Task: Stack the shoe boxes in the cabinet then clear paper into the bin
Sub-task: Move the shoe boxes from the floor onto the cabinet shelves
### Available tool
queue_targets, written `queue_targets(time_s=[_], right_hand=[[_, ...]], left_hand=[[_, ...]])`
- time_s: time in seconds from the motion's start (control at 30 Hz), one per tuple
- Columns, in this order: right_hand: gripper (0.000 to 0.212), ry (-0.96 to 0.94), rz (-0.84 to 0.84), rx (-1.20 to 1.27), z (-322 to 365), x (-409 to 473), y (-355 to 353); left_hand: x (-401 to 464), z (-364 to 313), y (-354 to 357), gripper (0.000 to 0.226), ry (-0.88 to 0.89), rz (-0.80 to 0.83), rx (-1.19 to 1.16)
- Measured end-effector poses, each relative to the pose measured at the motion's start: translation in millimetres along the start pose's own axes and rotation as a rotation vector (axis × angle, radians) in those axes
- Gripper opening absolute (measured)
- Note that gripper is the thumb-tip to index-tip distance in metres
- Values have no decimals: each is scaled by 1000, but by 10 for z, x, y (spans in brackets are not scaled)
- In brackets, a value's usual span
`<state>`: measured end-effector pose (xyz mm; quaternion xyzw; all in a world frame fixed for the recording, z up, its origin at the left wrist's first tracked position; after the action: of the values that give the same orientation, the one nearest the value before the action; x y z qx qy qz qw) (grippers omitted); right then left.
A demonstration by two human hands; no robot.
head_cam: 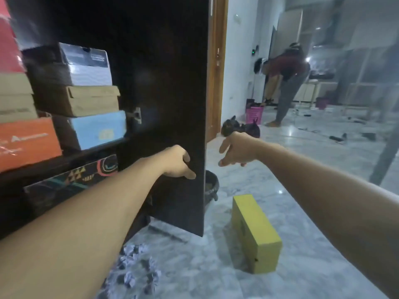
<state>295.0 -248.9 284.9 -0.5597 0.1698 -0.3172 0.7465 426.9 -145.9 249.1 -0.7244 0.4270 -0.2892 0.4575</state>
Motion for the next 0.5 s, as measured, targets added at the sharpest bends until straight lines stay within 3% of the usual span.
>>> queue_targets(time_s=[0.17,0.3,0.4,0.5], right_hand=[[54,241,83,-5,-1368,-125,892],[59,342,187,-49,-2200,-254,1714],[64,414,211,-80,-2679,-275,2268],[83,495,185,-98,-2976,-244,2687]], left_hand=[[353,-285,1275,50,85,141,-28],[676,-354,2233,73,89,253,-55],[897,-369,2826,75,94,291,-82],[1066,-363,3305,73,99,314,-86]])
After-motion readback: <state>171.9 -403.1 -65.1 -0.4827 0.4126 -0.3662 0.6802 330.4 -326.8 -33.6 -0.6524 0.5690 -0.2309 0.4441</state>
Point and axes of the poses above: each hand's wrist, its own x-axis towards the middle knuckle, its own y-axis out of the palm, z = x × y, the point moved 10 cm from there along x, towards the middle knuckle, and after that the axes turned 4 degrees about -z, right-handed, at the moved point
